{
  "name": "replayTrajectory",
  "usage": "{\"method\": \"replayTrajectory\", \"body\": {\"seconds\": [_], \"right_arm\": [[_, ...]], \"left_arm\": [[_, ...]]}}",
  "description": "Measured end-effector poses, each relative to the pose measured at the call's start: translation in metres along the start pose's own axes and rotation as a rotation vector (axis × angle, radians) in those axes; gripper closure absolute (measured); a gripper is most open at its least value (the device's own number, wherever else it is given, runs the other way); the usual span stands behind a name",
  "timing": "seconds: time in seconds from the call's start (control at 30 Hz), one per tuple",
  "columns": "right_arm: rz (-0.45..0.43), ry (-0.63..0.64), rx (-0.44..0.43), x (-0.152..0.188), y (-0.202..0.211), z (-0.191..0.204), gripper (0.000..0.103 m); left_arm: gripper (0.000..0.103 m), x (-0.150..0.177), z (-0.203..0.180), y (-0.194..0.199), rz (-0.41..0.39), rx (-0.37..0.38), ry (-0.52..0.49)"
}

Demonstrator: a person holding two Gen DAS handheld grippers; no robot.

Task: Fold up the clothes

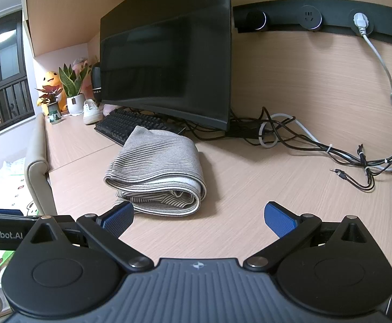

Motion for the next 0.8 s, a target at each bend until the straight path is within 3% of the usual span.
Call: {"method": "replayTrajectory", "body": {"seconds": [0.8], "right_arm": [[0.012, 0.004, -0.004, 0.0015, -0.0014, -0.0021, 0.0]], "left_arm": [[0.0, 0.0017, 0.0018, -0.0009, 0.011, 0.0, -0.001]]}}
Point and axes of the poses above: each gripper's, at about its wrist camera, not at the fingertips, and y roughly against the way its jaws point, z to its left, x to its underside, the point moved 3 cm from there along -y, roughly the way its jaws point, and after that the axes turned 3 degrees about x, right-handed, at the moved point
